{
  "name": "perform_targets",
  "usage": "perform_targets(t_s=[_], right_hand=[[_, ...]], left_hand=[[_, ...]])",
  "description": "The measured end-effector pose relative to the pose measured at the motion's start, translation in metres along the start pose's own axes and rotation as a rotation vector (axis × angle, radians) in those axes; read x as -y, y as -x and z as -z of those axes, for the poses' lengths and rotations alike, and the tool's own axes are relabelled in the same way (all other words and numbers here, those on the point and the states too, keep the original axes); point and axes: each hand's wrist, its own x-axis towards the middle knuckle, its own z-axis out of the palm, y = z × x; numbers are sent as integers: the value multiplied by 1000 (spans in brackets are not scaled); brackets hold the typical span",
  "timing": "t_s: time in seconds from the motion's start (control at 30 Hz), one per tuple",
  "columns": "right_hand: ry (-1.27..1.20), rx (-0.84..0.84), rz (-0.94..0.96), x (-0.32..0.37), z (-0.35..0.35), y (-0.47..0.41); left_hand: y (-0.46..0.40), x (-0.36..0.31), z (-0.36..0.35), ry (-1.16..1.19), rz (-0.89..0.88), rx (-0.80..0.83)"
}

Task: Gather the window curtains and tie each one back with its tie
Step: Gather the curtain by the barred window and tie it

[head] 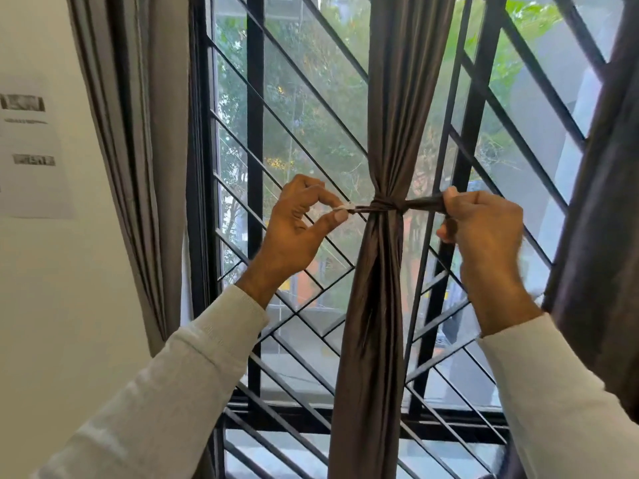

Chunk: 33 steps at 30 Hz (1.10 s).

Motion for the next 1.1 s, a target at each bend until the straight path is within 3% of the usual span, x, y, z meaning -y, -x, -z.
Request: perform_targets(t_s=[0.17,0.4,0.53,0.67,0.9,1.1], right_hand=[[173,162,114,-42,-7,17],[356,69,4,-93,19,47],[451,48,-58,-115,47,62],[544,15,-72,-115,94,61],[490,-86,-44,-109,196,19],[475,-156,10,-101,303,-35]], left_hand=[[13,5,-8,-190,-146,110],[64,36,-38,-126,-102,20],[93,36,-68,-42,-121,179],[102,17,-104,-18,-152,274],[74,-40,-195,-71,-192,208],[25,-81,-298,-43,-101,198]])
